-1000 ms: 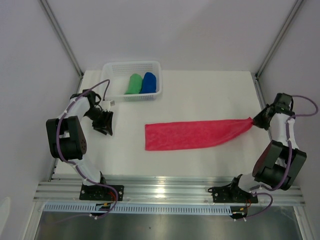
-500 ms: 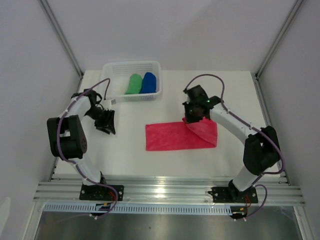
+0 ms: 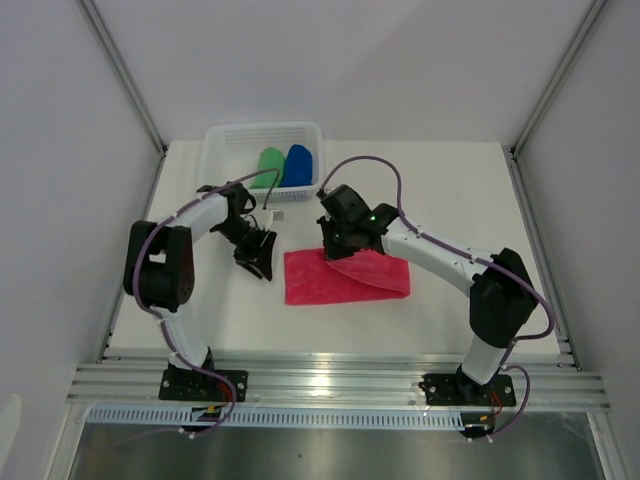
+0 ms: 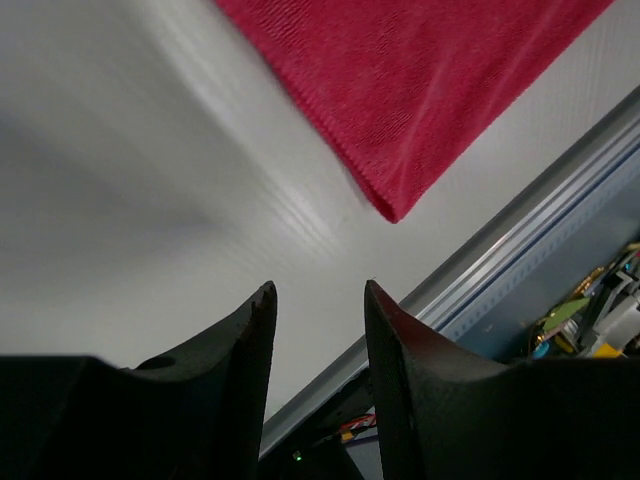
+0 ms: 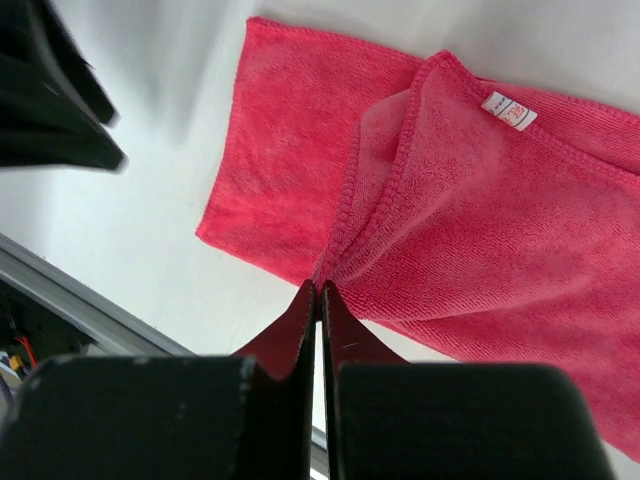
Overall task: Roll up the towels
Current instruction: Fold the towel
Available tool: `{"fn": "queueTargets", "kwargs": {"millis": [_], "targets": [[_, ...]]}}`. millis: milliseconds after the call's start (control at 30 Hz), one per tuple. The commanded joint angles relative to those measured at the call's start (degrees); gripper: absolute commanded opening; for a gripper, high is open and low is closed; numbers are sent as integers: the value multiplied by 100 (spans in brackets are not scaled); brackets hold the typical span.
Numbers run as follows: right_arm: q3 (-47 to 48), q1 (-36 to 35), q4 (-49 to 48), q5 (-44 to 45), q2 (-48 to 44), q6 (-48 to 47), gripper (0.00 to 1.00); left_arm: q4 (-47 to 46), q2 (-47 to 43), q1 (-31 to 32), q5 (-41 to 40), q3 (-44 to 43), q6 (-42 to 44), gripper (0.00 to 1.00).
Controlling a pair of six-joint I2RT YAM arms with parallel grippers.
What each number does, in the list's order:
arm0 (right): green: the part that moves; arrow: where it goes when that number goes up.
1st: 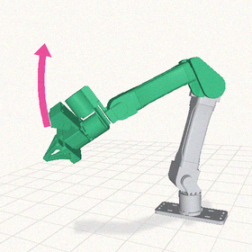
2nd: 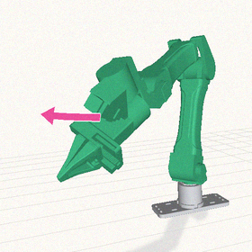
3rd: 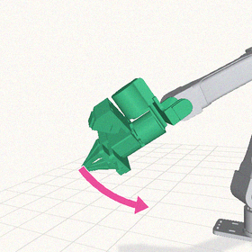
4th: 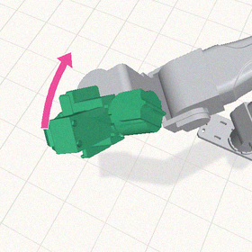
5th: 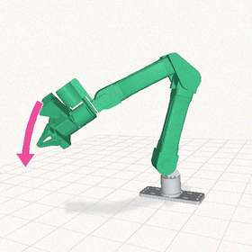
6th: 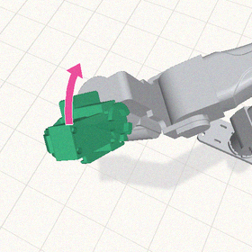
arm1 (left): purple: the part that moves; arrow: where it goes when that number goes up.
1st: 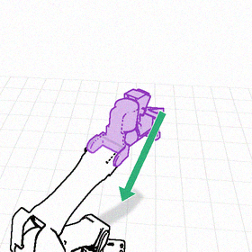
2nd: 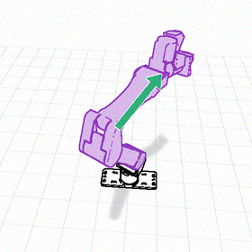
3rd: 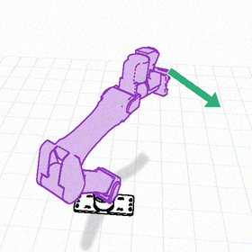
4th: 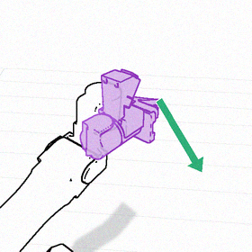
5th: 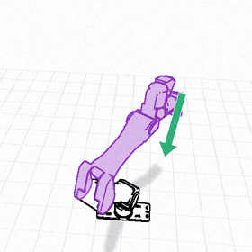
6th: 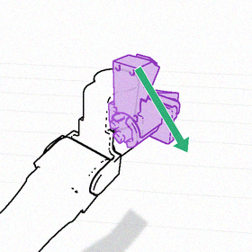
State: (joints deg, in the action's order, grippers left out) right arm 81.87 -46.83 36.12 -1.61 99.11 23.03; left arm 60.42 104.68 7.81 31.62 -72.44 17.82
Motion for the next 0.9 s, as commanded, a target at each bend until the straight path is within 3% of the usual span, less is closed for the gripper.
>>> {"fn": "queueTargets", "kwargs": {"millis": [0, 167, 367, 500, 867], "targets": [[443, -125, -298, 161, 222, 412, 0, -75, 428, 229, 529, -322, -261, 44], [734, -256, -333, 818, 320, 711, 0, -250, 597, 537, 776, -534, -314, 45], [445, -572, -922, 925, 170, 774, 0, -487, 834, 546, 802, -657, -446, 46], [400, -792, -1335, 541, 310, 695, 0, -567, 1071, 546, 784, -657, -560, 47], [14, -1004, -1115, -270, 961, 308, 0, -698, 931, 405, 539, -824, -824, 52]]}}
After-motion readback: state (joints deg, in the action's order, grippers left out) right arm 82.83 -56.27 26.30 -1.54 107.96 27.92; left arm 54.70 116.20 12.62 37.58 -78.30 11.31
